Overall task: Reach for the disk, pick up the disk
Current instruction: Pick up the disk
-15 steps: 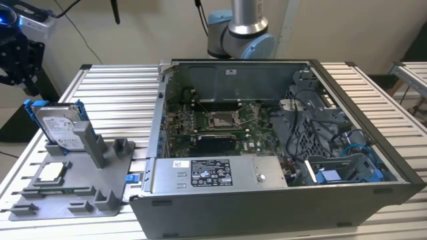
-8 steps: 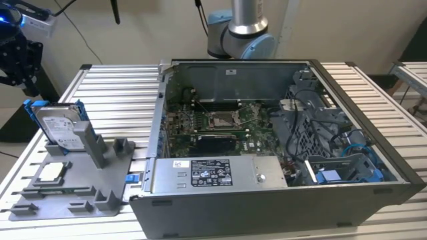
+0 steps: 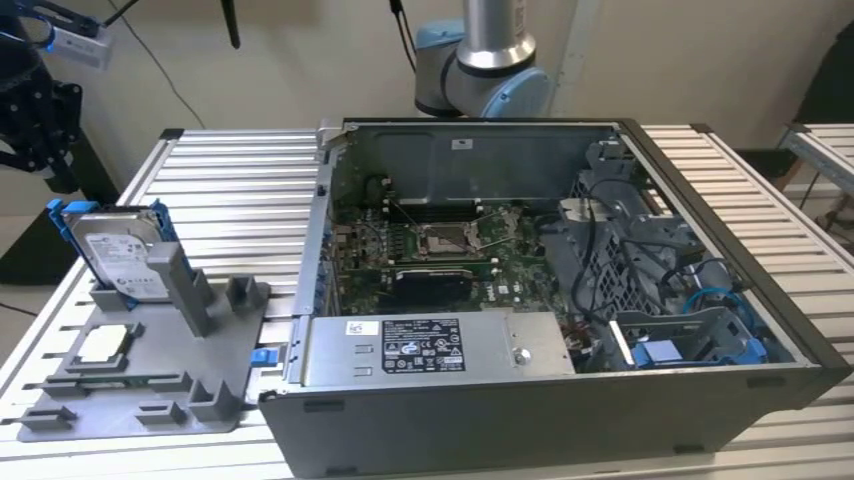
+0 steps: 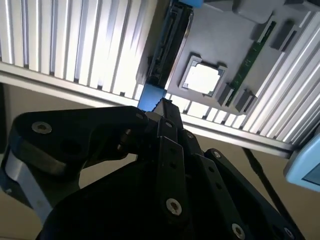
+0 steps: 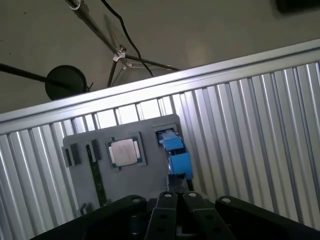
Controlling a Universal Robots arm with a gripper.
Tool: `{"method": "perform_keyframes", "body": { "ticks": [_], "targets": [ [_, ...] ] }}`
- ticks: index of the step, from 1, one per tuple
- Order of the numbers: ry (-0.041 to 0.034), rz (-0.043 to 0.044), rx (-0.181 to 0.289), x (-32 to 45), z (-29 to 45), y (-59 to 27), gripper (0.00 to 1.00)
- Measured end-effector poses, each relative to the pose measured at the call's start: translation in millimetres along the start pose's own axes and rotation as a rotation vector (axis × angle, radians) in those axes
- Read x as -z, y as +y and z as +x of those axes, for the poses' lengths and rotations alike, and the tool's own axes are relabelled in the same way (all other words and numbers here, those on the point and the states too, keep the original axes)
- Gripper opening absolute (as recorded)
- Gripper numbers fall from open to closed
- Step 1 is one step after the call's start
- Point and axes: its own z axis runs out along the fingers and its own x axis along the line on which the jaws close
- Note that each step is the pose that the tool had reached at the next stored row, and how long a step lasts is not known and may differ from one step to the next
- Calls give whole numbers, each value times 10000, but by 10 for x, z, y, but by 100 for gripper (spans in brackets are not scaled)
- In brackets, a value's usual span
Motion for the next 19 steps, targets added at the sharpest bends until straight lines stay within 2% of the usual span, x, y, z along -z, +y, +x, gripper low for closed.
{"method": "perform_keyframes", "body": {
  "ticks": [6, 12, 16, 17, 19],
  "targets": [
    [5, 8, 358, 0, -40, 29, 0],
    [6, 50, 1149, -1, -39, 35, 0],
    [7, 52, 1210, -1, -39, 36, 0],
    [7, 52, 1213, -1, -39, 36, 100],
    [7, 52, 1220, -1, -39, 36, 100]
  ]
}}
